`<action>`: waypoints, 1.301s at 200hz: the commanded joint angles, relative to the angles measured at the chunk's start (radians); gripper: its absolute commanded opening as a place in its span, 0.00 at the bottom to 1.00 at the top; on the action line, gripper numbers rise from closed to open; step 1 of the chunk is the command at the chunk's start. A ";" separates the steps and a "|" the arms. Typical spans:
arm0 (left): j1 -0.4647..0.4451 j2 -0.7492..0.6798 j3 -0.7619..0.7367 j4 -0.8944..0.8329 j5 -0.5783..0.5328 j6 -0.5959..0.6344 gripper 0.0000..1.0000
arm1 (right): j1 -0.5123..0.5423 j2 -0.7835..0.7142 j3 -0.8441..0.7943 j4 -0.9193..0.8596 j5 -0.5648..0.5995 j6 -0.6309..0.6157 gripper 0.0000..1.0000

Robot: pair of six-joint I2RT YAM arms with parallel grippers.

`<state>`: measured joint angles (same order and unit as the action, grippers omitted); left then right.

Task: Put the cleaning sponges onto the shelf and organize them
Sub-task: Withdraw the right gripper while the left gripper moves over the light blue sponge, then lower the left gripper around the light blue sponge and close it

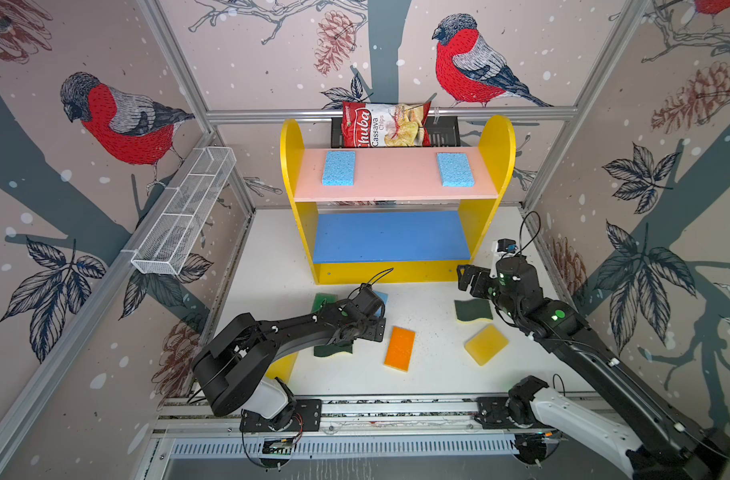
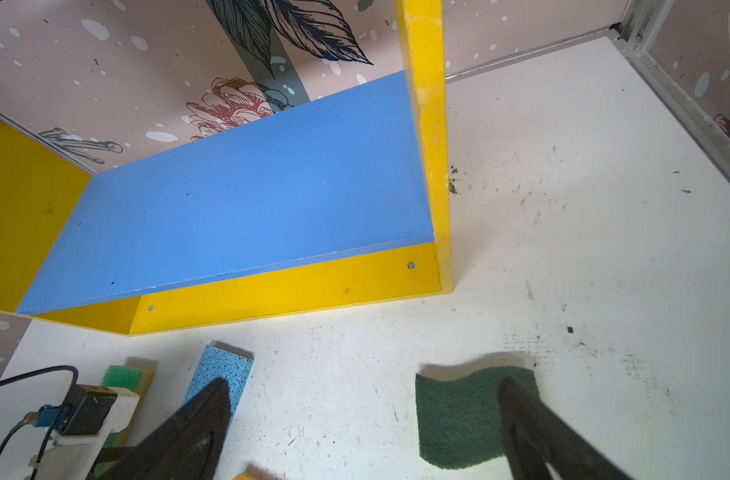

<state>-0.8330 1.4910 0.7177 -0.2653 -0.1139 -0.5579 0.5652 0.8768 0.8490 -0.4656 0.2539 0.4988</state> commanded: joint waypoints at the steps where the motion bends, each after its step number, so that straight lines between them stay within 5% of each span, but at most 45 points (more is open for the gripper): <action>1: -0.004 0.011 0.008 0.033 -0.028 0.017 0.96 | -0.004 0.002 0.000 0.021 -0.008 -0.014 1.00; 187: -0.079 0.197 0.074 -0.057 -0.100 -0.047 0.88 | -0.026 -0.029 -0.041 0.024 -0.027 -0.034 1.00; 260: -0.117 0.186 0.048 -0.107 -0.120 -0.120 0.93 | -0.035 -0.029 -0.041 0.028 -0.039 -0.036 1.00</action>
<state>-0.9421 1.6730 0.7929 -0.1791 -0.3180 -0.6395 0.5312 0.8497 0.8093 -0.4644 0.2253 0.4694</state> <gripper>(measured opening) 0.922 0.996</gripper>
